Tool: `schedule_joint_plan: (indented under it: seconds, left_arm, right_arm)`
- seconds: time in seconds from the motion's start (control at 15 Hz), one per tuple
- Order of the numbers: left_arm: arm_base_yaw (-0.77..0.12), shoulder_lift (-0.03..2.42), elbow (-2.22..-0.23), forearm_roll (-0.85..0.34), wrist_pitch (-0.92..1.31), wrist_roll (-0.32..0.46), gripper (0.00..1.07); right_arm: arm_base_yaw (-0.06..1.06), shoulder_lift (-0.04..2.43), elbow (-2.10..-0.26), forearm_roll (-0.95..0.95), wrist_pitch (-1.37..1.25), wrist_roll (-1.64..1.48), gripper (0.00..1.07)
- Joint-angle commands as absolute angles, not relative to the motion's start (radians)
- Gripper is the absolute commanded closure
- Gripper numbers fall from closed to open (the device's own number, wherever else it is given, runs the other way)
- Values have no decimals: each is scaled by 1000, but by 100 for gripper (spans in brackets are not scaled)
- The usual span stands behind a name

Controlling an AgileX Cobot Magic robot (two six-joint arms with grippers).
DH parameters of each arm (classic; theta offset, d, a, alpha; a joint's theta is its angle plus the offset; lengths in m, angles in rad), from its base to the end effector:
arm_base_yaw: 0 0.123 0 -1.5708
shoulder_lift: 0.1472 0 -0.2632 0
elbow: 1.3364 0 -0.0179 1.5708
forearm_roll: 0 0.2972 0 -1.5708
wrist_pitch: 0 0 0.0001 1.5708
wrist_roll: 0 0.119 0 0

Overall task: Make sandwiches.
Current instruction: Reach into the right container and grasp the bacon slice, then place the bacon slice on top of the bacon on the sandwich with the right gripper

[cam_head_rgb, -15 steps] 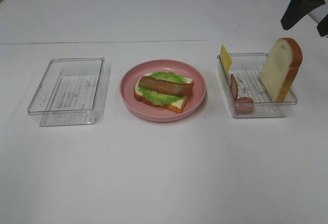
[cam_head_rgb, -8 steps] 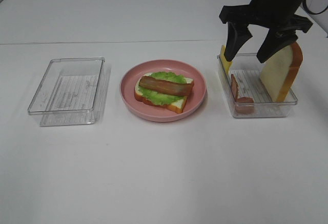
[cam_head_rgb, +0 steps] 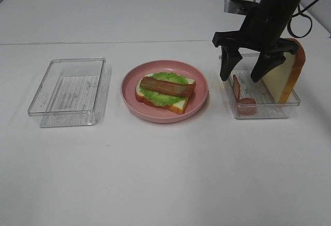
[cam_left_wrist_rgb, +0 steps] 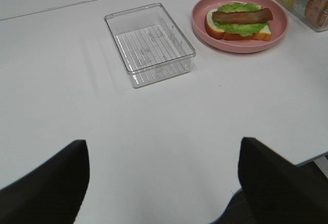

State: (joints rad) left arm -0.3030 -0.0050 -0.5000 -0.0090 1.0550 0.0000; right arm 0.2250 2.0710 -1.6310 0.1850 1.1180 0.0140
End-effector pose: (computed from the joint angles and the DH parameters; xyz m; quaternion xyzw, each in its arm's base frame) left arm 0.0785 -0.0255 0.2878 0.1285 0.8407 -0.0838 0.5194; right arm 0.4403 0.1210 0.1303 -0.0687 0.9928 0.0903 0.0393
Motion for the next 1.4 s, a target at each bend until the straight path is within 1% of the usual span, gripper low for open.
schedule_joint_plan:
  seconds: [0.07, 0.4, 0.6, 0.67, 0.87, 1.27, 1.4]
  left_arm:
    - [-301, -26, -498, -10, 1045, 0, 30]
    - [-301, -26, -498, -10, 1045, 0, 30]
    - [-301, -26, -498, -10, 1045, 0, 30]
    - [-301, -26, -498, -10, 1045, 0, 30]
    - [-301, -26, -498, -10, 1045, 0, 30]
    - [-301, -26, -498, -10, 1045, 0, 30]
    - [-301, -26, -498, -10, 1045, 0, 30]
  right_arm:
    - [224, 2104, -1638, 177, 1083, 17, 41]
    - [224, 2144, -1638, 144, 1064, 17, 51]
    - [224, 2145, -1638, 128, 1063, 17, 65]
    - [224, 2145, -1638, 126, 1066, 17, 74]
    - [224, 2145, -1638, 126, 1067, 16, 107]
    - [224, 2120, -1689, 128, 1143, 12, 107]
    - [224, 2049, -1722, 139, 1189, 12, 107]
